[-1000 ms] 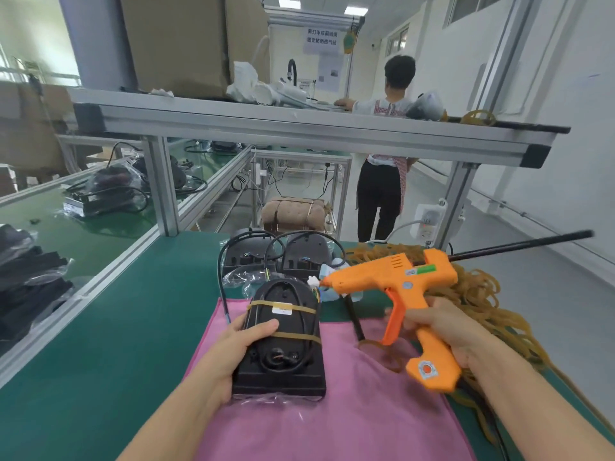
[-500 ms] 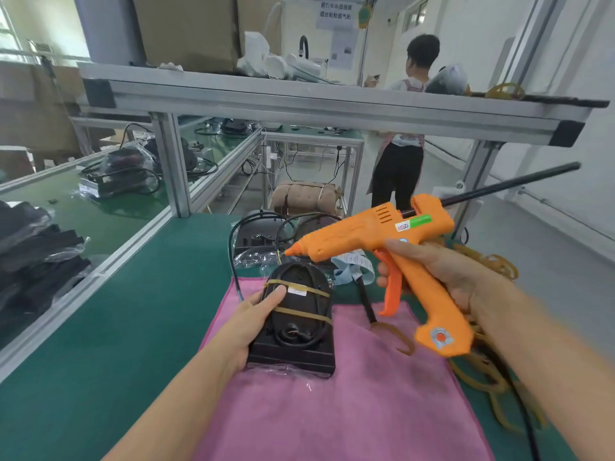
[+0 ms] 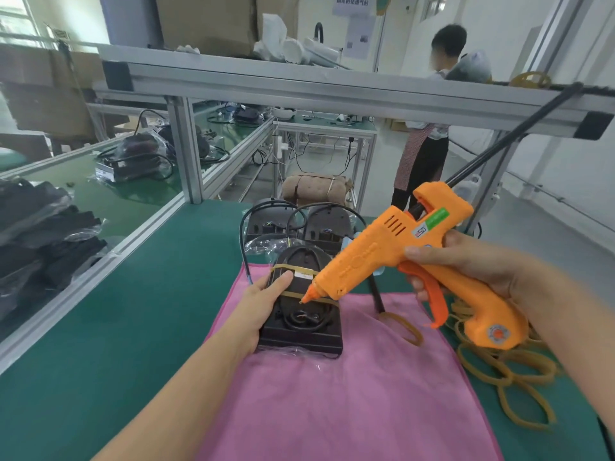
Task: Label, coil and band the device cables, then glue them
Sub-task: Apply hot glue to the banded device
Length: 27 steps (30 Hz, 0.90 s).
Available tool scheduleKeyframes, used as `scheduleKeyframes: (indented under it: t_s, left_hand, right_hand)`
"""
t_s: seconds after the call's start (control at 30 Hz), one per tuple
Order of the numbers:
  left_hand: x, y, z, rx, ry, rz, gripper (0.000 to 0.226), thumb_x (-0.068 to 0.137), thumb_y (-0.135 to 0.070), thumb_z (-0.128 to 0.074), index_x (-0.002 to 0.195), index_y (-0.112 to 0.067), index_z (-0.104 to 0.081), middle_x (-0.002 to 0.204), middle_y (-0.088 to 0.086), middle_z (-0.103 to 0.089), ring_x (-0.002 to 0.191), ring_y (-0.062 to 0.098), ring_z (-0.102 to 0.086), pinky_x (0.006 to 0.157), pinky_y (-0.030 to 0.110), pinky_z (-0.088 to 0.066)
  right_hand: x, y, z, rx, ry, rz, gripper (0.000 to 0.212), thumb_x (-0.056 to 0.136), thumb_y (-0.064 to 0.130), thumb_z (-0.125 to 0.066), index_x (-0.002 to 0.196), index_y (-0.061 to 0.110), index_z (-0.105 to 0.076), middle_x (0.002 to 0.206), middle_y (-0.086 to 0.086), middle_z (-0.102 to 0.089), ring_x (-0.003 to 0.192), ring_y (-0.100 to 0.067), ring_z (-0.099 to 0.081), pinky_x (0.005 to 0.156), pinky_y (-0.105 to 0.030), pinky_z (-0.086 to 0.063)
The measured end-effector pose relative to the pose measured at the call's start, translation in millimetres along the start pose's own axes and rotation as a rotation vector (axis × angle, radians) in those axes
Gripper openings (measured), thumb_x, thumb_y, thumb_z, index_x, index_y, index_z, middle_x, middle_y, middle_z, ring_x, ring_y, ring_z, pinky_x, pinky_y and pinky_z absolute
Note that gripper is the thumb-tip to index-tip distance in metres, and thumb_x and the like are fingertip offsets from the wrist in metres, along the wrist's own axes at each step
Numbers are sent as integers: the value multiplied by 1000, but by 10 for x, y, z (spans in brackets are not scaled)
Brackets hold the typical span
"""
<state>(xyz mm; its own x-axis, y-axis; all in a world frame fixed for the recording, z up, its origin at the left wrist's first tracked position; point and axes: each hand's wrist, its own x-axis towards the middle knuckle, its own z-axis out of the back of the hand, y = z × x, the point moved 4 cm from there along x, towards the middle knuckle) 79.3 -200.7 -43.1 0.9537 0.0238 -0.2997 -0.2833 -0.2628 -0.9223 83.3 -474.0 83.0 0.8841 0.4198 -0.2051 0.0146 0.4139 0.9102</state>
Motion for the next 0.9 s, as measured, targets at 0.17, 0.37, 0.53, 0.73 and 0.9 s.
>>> scheduleKeyframes:
  t_s: [0.17,0.37,0.53,0.73,0.9]
  left_hand:
    - [-11,0,3,10,10,-18,25,91,-33,-64,109,-16,-67,90,19,-74,78,34,-70,85,57,-55]
    - [-15,-3,-3,9,24,-28,25,91,-33,-64,109,-16,-67,89,18,-74,74,32,-70,81,52,-58]
    - [-7,5,4,9,31,-25,26,91,-33,-64,111,-18,-67,95,21,-73,82,35,-70,86,57,-55]
    - [-1,9,7,15,31,-31,27,92,-33,-63,112,-17,-66,87,18,-74,72,31,-70,83,52,-57]
    - [1,13,12,9,34,-28,26,91,-34,-64,112,-18,-67,88,18,-74,72,31,-71,76,47,-59]
  right_hand:
    - [-54,91,-66,-6,64,0,41,80,37,-73,99,2,-67,82,-15,-70,69,-24,-68,65,-37,-57]
    - [-28,191,-136,55,98,55,34,76,25,-69,105,8,-65,70,-8,-66,61,-21,-65,59,-33,-57]
    - [-25,209,-151,45,94,79,30,76,24,-67,101,7,-66,70,-8,-67,60,-21,-64,59,-33,-57]
    - [-22,220,-178,65,102,70,20,75,25,-70,92,15,-73,72,-12,-66,62,-24,-65,61,-35,-57]
    - [-22,250,-186,53,97,59,18,76,28,-78,91,17,-73,73,-14,-66,63,-25,-65,62,-36,-58]
